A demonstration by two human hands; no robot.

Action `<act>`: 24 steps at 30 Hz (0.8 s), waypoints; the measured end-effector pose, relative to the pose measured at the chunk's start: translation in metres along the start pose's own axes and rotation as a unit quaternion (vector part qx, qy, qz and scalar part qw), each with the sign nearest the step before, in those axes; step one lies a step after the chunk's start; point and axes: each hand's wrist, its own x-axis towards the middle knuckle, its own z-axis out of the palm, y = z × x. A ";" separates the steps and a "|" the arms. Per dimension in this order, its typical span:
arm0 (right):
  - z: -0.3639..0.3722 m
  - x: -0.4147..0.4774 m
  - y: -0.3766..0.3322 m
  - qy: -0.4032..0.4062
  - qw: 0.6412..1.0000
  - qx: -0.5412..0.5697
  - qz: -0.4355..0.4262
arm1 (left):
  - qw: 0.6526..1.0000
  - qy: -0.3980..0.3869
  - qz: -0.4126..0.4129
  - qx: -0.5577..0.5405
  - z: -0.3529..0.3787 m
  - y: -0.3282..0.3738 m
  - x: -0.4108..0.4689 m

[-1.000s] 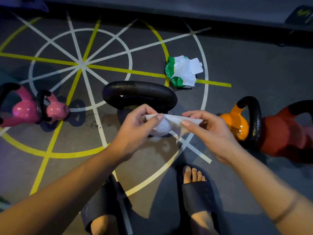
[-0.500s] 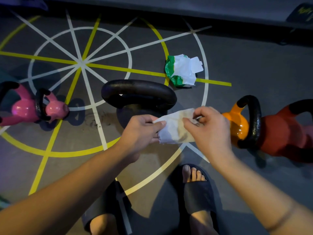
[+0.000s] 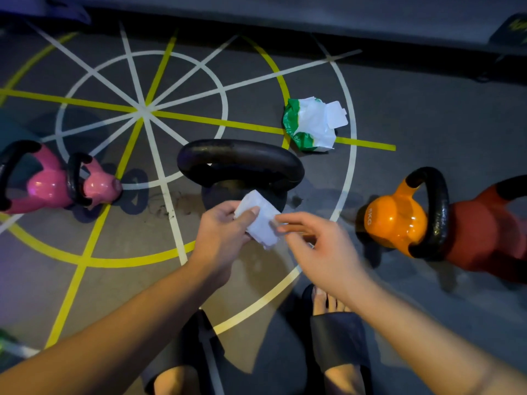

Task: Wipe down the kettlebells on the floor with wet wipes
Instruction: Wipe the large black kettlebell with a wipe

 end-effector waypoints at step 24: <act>-0.023 0.047 0.039 0.221 0.907 0.259 0.247 | 0.786 0.119 0.509 0.329 -0.022 0.055 0.022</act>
